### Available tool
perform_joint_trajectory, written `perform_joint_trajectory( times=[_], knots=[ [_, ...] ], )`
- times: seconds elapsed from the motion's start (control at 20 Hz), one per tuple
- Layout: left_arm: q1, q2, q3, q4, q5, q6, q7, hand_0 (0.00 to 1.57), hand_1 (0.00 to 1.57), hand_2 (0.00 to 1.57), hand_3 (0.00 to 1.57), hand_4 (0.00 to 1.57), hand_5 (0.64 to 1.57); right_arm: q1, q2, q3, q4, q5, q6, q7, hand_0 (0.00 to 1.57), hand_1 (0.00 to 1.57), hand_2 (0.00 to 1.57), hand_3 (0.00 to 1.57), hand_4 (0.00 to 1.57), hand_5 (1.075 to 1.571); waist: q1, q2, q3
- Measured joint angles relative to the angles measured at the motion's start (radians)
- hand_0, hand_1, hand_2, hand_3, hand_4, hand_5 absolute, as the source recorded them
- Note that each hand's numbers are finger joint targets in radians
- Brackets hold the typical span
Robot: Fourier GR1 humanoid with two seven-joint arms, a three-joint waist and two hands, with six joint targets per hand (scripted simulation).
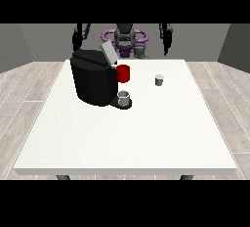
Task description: Insert the coffee pod into the coffee machine and close the lid
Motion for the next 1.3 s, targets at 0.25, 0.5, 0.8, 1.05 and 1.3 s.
perform_joint_trajectory(
  times=[0.25,0.5,0.8,1.05,1.3],
  knots=[
    [0.019,0.075,-0.028,-0.007,-0.06,-0.068,-0.045,0.0,0.0,0.0,0.0,0.0,1.571,0.009,0.013,0.006,0.029,0.003,0.008,-0.014,0.0,0.0,0.0,0.0,0.0,1.571,0.023,-0.029,-0.0126],
    [-0.004,0.184,-0.037,0.024,-0.16,-0.115,-0.104,0.0,0.0,0.0,0.0,0.0,1.571,-0.017,0.019,-0.005,0.035,0.088,-0.086,-0.05,0.0,0.0,0.0,0.0,0.0,1.571,0.003,0.001,-0.0163],
    [-0.144,0.293,0.026,0.143,-0.211,-0.167,-0.085,0.0,0.0,0.0,0.0,0.0,1.571,-0.081,0.035,0.03,0.021,0.171,-0.145,-0.048,0.0,0.0,0.0,0.0,0.0,1.571,-0.059,0.074,-0.0175],
    [-0.235,0.331,0.024,0.248,-0.279,-0.191,-0.049,0.0,0.0,0.0,0.0,0.0,1.571,-0.11,0.056,0.059,0.023,0.186,-0.145,-0.052,0.0,0.0,0.0,0.0,0.0,1.571,-0.108,0.118,-0.0177],
    [-0.289,0.354,0.025,0.381,-0.338,-0.209,-0.09,0.0,0.0,0.0,0.0,0.0,1.571,-0.139,0.071,0.059,0.025,0.188,-0.153,-0.016,0.0,0.0,0.0,0.0,0.0,1.571,-0.12,0.152,-0.018]
  ],
)
